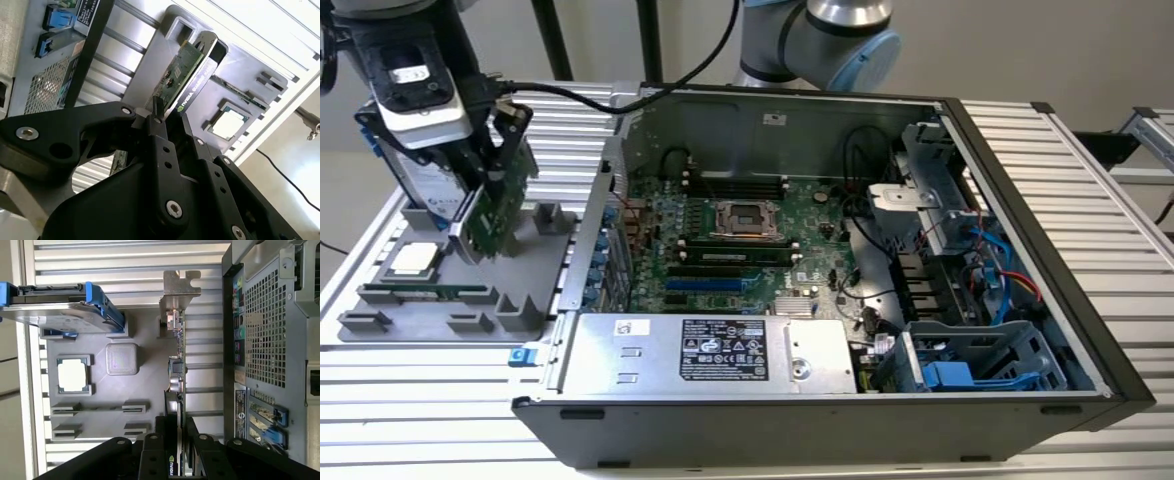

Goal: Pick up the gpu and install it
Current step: 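Pick up the gpu and move the gpu toward the slot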

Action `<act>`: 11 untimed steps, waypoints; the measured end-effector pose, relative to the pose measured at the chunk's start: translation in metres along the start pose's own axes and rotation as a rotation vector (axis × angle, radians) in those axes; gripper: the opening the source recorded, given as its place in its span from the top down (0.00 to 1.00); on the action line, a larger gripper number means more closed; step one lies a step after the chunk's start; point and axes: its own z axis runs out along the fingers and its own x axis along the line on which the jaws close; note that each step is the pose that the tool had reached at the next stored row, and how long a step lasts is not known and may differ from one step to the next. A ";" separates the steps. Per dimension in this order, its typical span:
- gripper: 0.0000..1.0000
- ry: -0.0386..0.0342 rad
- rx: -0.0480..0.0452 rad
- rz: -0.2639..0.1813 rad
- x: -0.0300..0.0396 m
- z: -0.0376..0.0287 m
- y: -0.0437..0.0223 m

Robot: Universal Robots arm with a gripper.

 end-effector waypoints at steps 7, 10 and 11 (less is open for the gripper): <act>1.00 0.0000 0.0000 0.000 0.0000 -0.0126 0.0002; 1.00 0.0000 0.0000 0.000 0.0000 -0.0172 0.0003; 1.00 0.0000 0.0000 0.000 0.0000 -0.0188 0.0003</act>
